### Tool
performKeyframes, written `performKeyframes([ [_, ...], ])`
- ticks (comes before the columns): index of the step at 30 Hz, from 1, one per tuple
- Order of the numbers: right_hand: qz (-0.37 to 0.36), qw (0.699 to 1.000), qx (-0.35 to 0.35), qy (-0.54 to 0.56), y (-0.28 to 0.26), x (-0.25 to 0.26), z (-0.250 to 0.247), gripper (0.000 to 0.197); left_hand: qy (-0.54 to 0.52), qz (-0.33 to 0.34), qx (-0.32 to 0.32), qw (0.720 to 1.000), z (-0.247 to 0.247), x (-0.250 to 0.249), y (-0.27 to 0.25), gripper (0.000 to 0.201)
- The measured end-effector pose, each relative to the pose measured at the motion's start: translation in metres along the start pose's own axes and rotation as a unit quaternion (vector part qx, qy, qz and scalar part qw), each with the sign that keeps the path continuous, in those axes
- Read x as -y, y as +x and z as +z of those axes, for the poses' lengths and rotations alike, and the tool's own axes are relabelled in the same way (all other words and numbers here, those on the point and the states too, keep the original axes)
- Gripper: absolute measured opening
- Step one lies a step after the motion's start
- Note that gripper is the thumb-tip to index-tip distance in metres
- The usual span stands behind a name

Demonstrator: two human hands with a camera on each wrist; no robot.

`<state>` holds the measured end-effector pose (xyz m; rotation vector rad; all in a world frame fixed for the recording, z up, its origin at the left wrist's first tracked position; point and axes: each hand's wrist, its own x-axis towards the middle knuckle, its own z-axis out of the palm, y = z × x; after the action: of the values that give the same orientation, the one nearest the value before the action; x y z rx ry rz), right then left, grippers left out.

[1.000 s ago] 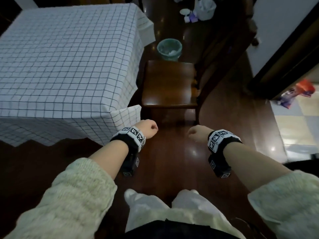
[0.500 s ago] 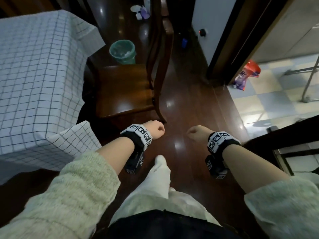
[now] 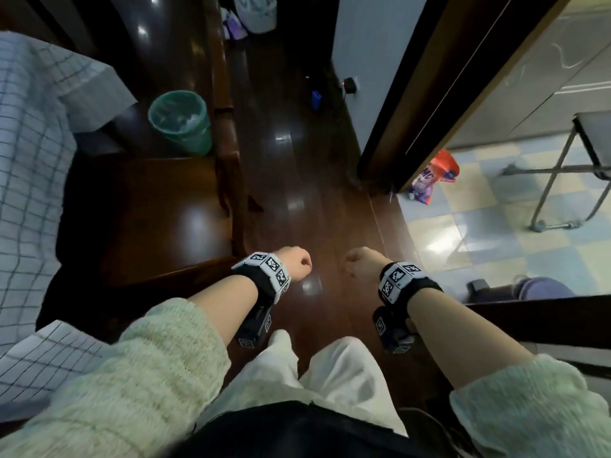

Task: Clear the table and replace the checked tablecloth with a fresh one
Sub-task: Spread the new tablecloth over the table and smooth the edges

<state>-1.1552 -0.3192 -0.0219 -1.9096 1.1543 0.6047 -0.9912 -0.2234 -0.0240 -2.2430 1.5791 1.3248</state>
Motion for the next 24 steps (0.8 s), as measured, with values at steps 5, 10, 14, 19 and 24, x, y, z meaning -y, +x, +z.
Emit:
performKeyframes([
  [5, -0.025, 0.998, 0.051, -0.018, 0.053, -0.020, -0.069, 0.017, -0.035, -0.035, 0.015, 0.999, -0.034, -0.033, 0.065, 0.029],
  [10, -0.073, 0.993, 0.055, -0.074, 0.125, -0.045, -0.163, 0.019, -0.095, -0.091, -0.032, 0.991, -0.077, -0.067, 0.141, 0.027],
  [14, -0.094, 0.990, 0.067, -0.087, 0.171, -0.054, -0.231, 0.024, -0.164, -0.120, -0.059, 0.977, -0.114, -0.093, 0.186, 0.026],
  [19, -0.114, 0.978, 0.110, -0.134, 0.223, -0.038, -0.283, 0.024, -0.236, -0.155, -0.076, 0.956, -0.151, -0.098, 0.221, 0.024],
  [24, -0.144, 0.958, 0.144, -0.199, 0.292, 0.017, -0.322, 0.025, -0.232, -0.239, -0.089, 0.939, -0.198, -0.056, 0.268, 0.024],
])
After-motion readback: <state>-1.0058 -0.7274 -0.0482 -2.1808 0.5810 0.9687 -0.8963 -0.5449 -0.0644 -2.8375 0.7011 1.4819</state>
